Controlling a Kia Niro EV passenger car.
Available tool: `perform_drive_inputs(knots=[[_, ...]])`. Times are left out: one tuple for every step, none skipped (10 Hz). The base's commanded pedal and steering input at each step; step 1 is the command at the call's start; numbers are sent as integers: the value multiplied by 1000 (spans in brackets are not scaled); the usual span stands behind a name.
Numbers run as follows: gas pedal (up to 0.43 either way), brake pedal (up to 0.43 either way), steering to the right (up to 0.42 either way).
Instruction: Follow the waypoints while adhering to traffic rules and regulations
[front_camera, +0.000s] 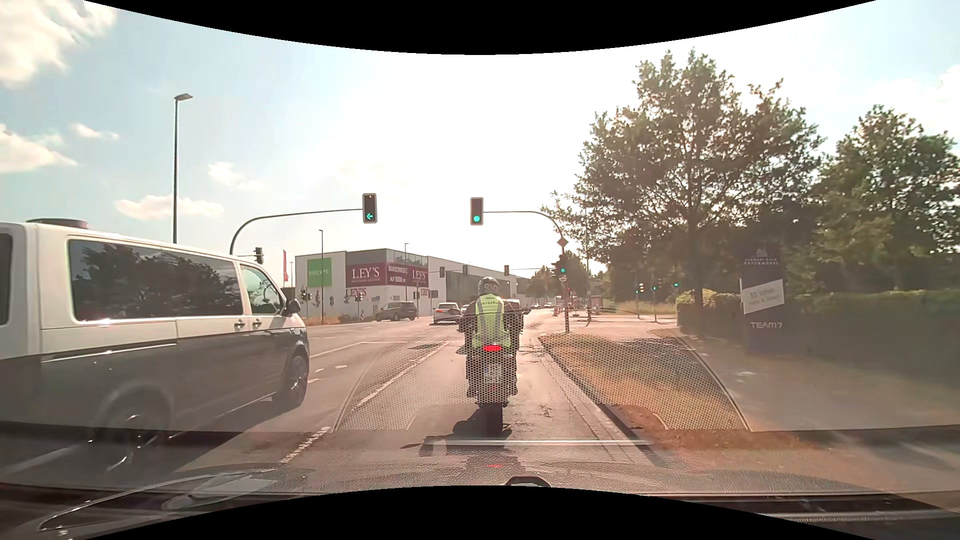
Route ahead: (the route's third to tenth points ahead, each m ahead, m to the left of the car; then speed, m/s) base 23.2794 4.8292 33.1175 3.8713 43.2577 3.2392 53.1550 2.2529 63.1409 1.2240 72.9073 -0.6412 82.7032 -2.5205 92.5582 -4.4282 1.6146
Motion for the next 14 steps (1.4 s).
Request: perform_drive_inputs(knots=[[260, 0, -1], [260, 0, -1], [260, 0, -1], [260, 0, -1], [260, 0, -1], [260, 0, -1], [280, 0, -1], [280, 0, -1], [280, 0, -1], [287, 0, -1], [287, 0, -1], [311, 0, 0], [319, 0, 3], [319, 0, 9]])
